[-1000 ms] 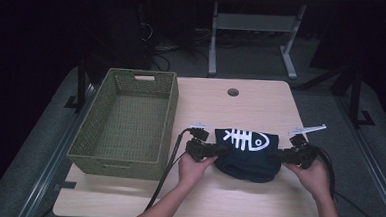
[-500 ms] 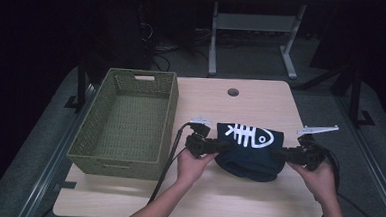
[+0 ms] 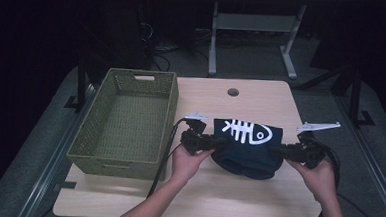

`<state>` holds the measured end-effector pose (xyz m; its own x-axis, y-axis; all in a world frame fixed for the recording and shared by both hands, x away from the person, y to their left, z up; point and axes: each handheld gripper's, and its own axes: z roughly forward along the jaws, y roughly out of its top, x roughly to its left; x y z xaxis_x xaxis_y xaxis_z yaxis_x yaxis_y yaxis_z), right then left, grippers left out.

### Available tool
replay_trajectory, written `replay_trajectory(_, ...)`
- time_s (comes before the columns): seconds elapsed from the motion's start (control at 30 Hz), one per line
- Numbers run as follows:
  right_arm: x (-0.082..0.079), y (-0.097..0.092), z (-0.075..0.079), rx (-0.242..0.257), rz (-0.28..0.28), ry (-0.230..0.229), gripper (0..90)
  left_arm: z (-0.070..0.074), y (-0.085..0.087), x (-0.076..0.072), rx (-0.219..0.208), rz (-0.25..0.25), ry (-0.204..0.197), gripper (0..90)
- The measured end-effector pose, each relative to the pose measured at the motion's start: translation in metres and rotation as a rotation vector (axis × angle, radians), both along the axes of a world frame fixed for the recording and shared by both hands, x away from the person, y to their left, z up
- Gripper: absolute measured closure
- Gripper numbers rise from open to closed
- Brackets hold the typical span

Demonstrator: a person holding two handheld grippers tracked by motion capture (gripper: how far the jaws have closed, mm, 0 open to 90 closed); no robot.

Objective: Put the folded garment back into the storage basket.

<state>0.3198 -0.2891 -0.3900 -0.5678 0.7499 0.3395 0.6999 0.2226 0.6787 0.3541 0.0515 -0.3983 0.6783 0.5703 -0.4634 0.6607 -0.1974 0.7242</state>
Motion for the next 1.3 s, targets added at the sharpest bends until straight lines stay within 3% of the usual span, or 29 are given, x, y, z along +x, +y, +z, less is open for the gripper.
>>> replay_trajectory(0.97,0.001,0.013,0.040,0.024,0.020,-0.060,70.0,0.039,0.023,0.006,-0.076,-0.034,0.006,65.2)
replay_trajectory(1.3,0.003,0.019,0.054,0.028,0.034,-0.079,70.1,0.050,0.035,0.012,-0.124,-0.053,0.046,65.1)
